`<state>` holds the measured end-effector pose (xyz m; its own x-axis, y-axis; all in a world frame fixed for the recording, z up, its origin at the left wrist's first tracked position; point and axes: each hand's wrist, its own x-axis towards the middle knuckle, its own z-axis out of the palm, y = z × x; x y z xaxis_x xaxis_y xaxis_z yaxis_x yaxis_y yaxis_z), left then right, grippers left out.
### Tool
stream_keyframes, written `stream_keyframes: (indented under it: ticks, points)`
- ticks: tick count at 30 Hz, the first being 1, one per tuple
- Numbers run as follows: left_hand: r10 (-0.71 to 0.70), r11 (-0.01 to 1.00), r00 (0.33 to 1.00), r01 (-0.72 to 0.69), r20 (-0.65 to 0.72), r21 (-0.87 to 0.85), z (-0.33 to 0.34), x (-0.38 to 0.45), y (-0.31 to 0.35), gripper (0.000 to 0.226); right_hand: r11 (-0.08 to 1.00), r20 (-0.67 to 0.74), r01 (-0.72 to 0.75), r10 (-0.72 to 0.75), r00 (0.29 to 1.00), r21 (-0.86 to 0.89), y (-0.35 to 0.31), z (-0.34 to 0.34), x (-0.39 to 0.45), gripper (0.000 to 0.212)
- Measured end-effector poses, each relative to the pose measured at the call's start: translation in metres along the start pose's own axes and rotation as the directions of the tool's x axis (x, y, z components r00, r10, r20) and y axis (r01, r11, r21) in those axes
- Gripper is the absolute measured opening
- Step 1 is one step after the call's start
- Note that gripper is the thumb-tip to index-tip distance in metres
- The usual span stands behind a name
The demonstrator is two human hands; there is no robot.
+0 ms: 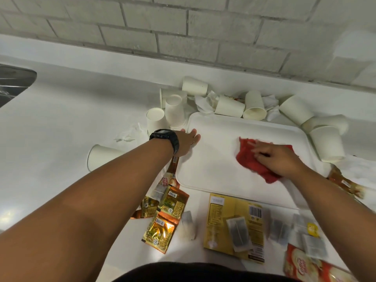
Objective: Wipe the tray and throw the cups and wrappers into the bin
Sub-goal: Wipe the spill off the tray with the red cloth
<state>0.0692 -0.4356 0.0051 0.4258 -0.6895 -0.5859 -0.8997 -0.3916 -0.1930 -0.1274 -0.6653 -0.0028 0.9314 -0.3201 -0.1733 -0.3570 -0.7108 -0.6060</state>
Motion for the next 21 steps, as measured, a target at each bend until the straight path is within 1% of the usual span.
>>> stream_keyframes:
  ticks: [1,3,6,7,9,12,14,16,17,19,21]
  points:
    - [0.002,1.0,1.0,-0.002,0.0,-0.024,-0.002,-0.002,0.0,0.067,0.997,-0.028,-0.013,0.011,1.0,-0.076,-0.002,0.004,0.008,0.029]
    - [0.005,0.994,1.0,-0.007,-0.016,-0.106,-0.004,-0.007,0.002,0.073,0.969,-0.031,-0.018,0.01,0.999,-0.248,-0.013,0.019,0.022,0.038]
    - [-0.024,0.982,0.999,0.018,-0.026,-0.189,-0.003,-0.013,0.008,0.104,0.911,-0.002,0.029,-0.033,0.999,-0.412,-0.039,0.049,0.028,0.052]
    - [-0.033,0.981,0.999,0.025,-0.039,-0.192,-0.001,-0.012,0.01,0.11,0.895,0.03,0.069,-0.062,0.998,-0.441,-0.045,0.057,0.025,0.055]
    - [-0.052,0.98,0.997,0.038,-0.064,-0.198,0.004,-0.009,0.012,0.115,0.869,0.128,0.177,-0.132,0.983,-0.462,-0.051,0.065,0.013,0.061]
    - [-0.059,0.982,0.994,0.042,-0.09,-0.186,0.007,-0.004,0.009,0.116,0.815,0.271,0.361,-0.261,0.927,-0.453,-0.04,0.057,-0.014,0.072]
    - [-0.053,0.984,0.993,0.035,-0.101,-0.177,0.01,-0.001,0.008,0.117,0.795,0.33,0.433,-0.31,0.892,-0.424,-0.023,0.042,-0.025,0.069]
    - [-0.05,0.984,0.994,0.032,-0.098,-0.173,0.012,0.001,0.007,0.117,0.821,0.317,0.403,-0.287,0.904,-0.405,-0.002,0.025,-0.024,0.064]
    - [-0.051,0.983,0.995,0.035,-0.086,-0.178,0.012,0.002,0.007,0.117,0.844,0.264,0.354,-0.264,0.928,-0.403,0.008,0.017,-0.02,0.066]
    - [-0.057,0.981,0.996,0.044,-0.064,-0.186,0.012,0.001,0.007,0.117,0.894,0.117,0.184,-0.148,0.982,-0.408,0.018,0.011,-0.006,0.07]
    - [-0.062,0.983,0.996,0.05,-0.063,-0.174,0.01,0.002,0.008,0.117,0.892,-0.027,-0.023,0.012,1.0,-0.451,0.014,0.019,0.011,0.063]
